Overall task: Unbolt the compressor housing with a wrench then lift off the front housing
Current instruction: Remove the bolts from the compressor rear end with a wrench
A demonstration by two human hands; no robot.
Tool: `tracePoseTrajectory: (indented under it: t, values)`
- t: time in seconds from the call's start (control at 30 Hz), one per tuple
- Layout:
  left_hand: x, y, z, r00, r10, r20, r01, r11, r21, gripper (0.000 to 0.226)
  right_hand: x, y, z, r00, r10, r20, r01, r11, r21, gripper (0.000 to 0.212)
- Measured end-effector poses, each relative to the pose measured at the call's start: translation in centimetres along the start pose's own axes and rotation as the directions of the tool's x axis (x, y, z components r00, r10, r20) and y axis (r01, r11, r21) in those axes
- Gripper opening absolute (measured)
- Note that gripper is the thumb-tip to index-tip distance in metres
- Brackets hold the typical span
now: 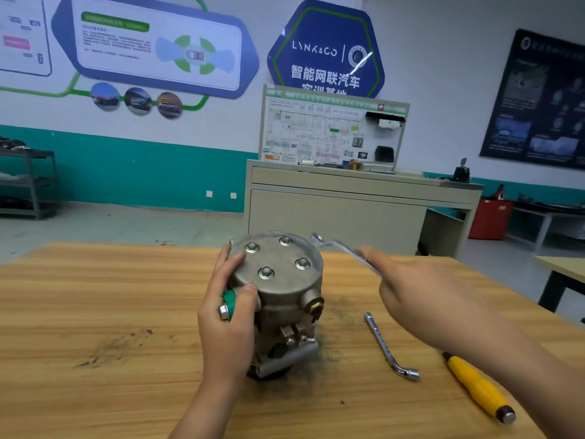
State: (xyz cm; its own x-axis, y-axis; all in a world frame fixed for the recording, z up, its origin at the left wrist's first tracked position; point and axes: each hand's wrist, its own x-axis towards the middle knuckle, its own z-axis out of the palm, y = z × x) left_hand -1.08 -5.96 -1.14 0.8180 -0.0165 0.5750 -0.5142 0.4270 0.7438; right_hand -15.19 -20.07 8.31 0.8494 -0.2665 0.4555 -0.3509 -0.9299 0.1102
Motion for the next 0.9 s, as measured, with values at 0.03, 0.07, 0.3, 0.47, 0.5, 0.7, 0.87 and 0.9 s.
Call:
tracePoseTrajectory:
  t: [0.03,0.07,0.3,0.47,0.5,0.7,0.87,0.9]
  values:
    - [-0.1,0.1,0.0,1.000,0.009,-0.006,-0.009,1.000,0.005,0.036,-0.1,-0.3,0.2,1.000,0.004,0.027,-0.004,1.000,-0.013,0.046]
    - [-0.1,0.2,0.1,1.000,0.015,-0.010,-0.015,1.000,0.004,0.037,-0.1,-0.4,0.3,0.999,0.011,0.045,-0.010,1.000,-0.022,0.046]
    - [0.0,0.1,0.1,1.000,0.017,0.001,-0.017,1.000,-0.017,0.039,0.3,-1.5,0.5,0.996,0.025,0.086,-0.011,0.987,-0.159,0.037]
    - [-0.1,0.2,0.3,0.999,0.035,0.003,-0.035,0.999,-0.019,0.039,-0.3,-1.9,-0.6,0.991,0.008,0.132,0.026,0.967,-0.252,0.035]
    - [-0.1,0.2,0.4,0.999,0.039,0.004,-0.039,0.999,-0.016,0.039,-0.5,-2.2,-0.8,0.988,0.010,0.153,0.035,0.958,-0.283,0.036]
    - [-0.6,0.3,1.0,0.999,0.052,0.010,-0.052,0.999,0.017,0.039,-1.1,-4.2,-1.1,0.972,0.047,0.228,0.043,0.927,-0.373,0.061]
    - [-0.7,0.4,1.1,0.997,0.050,0.055,-0.053,0.997,0.054,0.039,-1.3,-3.8,-0.3,0.982,0.037,0.185,0.042,0.913,-0.407,0.061]
    - [-0.6,0.4,1.0,0.997,0.047,0.063,-0.050,0.997,0.052,0.040,-1.4,-3.3,0.0,0.983,0.035,0.181,0.040,0.917,-0.396,0.057]
